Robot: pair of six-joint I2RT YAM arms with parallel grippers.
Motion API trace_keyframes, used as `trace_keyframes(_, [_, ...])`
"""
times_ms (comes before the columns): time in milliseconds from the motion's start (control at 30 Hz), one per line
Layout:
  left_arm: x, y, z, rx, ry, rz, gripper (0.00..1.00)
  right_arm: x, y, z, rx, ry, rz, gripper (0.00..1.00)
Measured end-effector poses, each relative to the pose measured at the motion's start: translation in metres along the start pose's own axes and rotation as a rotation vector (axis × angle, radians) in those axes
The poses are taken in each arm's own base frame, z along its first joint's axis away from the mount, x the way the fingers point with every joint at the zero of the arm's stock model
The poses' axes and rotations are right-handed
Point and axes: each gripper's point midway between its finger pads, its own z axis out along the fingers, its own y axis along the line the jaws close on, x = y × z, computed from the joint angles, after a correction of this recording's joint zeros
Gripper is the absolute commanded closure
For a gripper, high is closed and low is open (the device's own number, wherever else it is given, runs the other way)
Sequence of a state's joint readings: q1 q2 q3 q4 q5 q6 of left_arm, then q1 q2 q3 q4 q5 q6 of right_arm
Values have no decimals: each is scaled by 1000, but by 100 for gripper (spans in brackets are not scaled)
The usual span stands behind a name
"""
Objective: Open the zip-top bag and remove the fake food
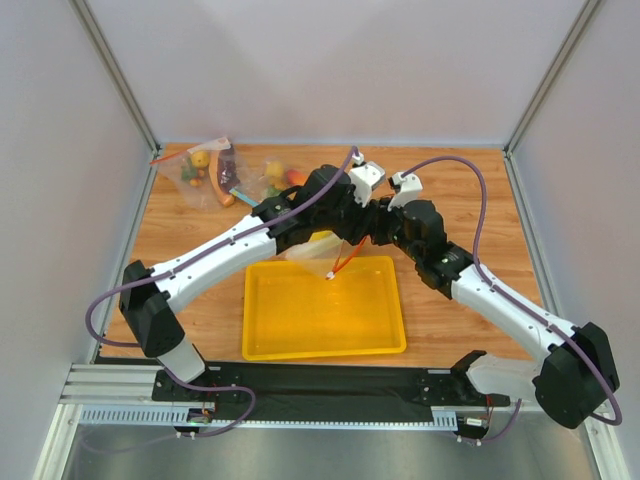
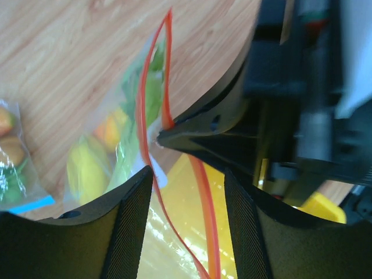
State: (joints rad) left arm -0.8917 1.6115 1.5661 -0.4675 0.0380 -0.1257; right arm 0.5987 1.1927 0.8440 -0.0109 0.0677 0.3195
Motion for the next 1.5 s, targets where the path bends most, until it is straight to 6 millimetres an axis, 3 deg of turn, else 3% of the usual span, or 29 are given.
trace_keyframes(167, [32,15,11,-113,113,29,40,-2,1,-1,-5,-4,2,100])
trace_keyframes(433, [35,41,5,-265,125,61,40,-1,3,-2,-12,-3,4,100])
trace_keyframes(700, [43,44,10,-278,151,77,41,-5,5,-5,-23,-13,6,100])
trace_keyframes(800, [47,43,16,-268,167,83,73,-6,5,-5,-24,-15,6,100])
trace_keyframes(833, [49,43,19,-264,177,90,100,-6,5,-5,-24,-15,6,100])
trace_keyframes(967, [56,43,33,-230,221,105,100,-5,4,-5,-20,-9,3,100])
trace_keyframes(1067, [60,58,34,-228,244,77,100,-8,1,-1,-6,17,-1,100])
trace_keyframes(1200, [55,111,23,-309,229,-4,100,-25,3,12,-11,24,-4,100])
trace_keyframes(1333, [34,163,-1,-406,172,-79,100,-57,5,27,-16,21,-16,100])
trace_keyframes(1400, [15,173,-15,-432,120,-98,100,-77,5,34,-18,8,-25,100])
trace_keyframes(1500, [-6,168,-33,-431,53,-109,100,-106,-2,37,-1,-30,-31,100])
